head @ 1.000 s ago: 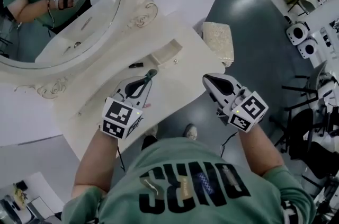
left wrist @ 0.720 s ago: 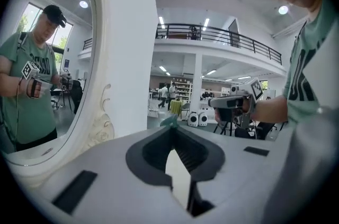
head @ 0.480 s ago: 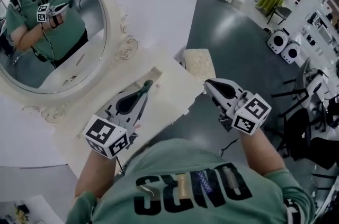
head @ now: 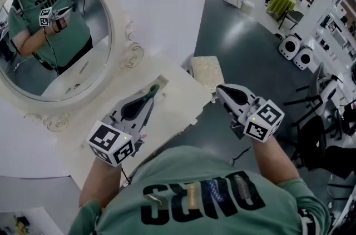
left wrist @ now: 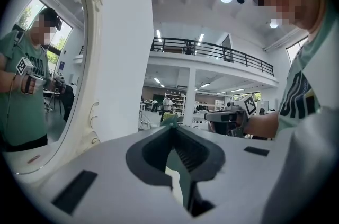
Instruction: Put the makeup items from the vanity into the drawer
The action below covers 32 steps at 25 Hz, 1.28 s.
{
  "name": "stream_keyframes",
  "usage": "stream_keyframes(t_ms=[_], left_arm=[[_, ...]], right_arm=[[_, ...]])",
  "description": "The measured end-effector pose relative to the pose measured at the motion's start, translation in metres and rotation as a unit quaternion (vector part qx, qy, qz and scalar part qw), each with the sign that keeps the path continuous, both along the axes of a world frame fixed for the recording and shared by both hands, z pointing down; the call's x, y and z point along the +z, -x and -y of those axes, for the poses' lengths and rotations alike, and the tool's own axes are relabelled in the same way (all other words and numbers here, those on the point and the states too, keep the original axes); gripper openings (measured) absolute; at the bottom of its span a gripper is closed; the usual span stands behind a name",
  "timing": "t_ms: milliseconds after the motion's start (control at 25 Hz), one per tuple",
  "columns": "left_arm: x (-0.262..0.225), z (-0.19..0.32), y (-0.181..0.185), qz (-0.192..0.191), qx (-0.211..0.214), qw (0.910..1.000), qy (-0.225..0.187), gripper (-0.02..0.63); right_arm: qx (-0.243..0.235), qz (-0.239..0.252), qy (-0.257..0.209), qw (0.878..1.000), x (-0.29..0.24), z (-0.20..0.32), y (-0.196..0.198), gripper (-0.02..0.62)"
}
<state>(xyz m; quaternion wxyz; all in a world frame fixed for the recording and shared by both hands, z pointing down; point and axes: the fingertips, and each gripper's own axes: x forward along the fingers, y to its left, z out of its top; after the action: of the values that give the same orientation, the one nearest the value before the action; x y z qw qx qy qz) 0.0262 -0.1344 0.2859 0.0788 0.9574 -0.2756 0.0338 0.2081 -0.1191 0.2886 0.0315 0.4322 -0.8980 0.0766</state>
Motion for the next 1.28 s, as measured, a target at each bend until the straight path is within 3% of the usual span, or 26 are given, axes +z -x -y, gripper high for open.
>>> stream_keyframes(t_ms=[120,360,600,920,1280], left_arm=[[0.012,0.010,0.003,0.015,-0.009,0.9998,0.002,0.021],[0.063,0.057,0.001,0.090,-0.031,0.9955,-0.001,0.021],[0.146,0.114,-0.008,0.149,-0.035,0.9876,0.035,0.021],[0.262,0.164,-0.016,0.197,-0.027,0.9741,0.107,0.021],[0.331,0.182,-0.030,0.247,0.001,0.9582,0.144,0.026]], right_arm=[[0.000,0.004,0.005,1.000,0.004,0.005,0.001,0.008],[-0.005,0.004,0.022,1.000,0.028,0.030,0.008,0.008],[-0.010,-0.003,0.040,0.999,0.074,0.069,0.018,0.008],[-0.023,-0.007,0.075,0.997,0.150,0.117,0.032,0.008],[-0.034,0.005,0.107,0.994,0.209,0.141,0.047,0.008]])
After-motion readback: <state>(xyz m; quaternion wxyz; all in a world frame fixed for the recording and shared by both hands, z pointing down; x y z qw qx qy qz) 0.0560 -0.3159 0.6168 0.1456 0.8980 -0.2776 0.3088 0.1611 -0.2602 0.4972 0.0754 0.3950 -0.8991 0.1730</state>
